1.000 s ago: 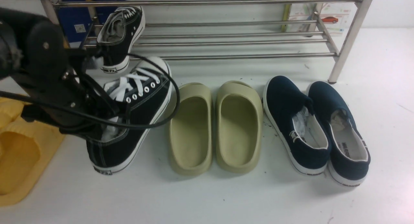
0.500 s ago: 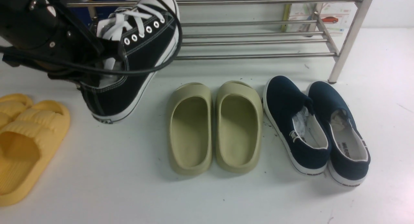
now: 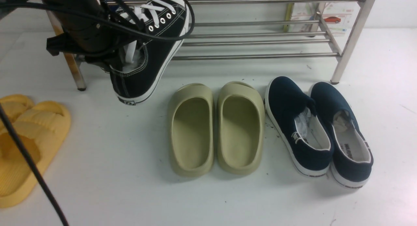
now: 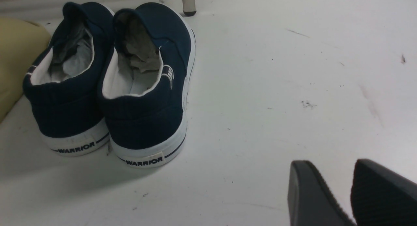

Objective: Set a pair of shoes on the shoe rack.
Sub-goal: Use the left arm to put a shoe into the shoe rack

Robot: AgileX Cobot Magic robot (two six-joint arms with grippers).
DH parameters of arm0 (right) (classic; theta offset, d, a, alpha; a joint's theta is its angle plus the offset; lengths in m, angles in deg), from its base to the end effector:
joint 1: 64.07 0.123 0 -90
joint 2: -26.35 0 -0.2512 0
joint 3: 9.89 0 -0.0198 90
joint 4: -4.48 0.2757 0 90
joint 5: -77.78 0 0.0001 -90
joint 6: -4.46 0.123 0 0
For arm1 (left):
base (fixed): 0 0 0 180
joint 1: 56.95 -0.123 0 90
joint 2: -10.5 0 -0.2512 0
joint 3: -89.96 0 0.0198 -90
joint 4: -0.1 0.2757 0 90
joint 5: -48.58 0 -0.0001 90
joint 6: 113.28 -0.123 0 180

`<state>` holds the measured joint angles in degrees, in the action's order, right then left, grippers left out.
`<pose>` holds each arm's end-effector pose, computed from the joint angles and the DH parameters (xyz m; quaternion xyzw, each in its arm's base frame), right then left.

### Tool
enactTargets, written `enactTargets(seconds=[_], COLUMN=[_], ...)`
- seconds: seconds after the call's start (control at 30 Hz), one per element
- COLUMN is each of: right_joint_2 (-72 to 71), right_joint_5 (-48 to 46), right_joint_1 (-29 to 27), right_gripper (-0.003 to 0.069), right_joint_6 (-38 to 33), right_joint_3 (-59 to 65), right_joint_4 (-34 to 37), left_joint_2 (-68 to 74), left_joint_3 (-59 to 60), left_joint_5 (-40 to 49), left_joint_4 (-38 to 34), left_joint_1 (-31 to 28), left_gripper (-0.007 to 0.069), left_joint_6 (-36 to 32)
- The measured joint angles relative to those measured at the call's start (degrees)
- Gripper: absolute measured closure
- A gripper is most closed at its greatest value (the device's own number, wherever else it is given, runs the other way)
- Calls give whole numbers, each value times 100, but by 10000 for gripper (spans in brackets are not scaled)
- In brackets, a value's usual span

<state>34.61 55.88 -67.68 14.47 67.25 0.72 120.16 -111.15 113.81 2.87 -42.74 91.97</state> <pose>0.1416 -0.0120 0.1644 0.0783 0.8013 0.0052 0.5930 0.4025 -0.0964 0.2761 -0.0888 0.9696 -0.0543 0.2214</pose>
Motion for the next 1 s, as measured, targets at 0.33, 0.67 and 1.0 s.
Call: enactTargets(seconds=[0.33,0.67,1.0], right_joint_2=[0,0,0], right_joint_5=[0,0,0], right_joint_1=[0,0,0], right_gripper=[419,419,419], right_joint_6=[0,0,0], right_joint_3=[0,0,0], right_joint_4=[0,0,0], left_joint_2=[291,-592,-1024], left_joint_3=[-279,-296,1022], left_joint_5=[233,413,524], left_joint_4=[-349,-344,-115], left_joint_1=[59,157,157], left_gripper=[638,638,638], left_joint_6=[-297,-565,-474])
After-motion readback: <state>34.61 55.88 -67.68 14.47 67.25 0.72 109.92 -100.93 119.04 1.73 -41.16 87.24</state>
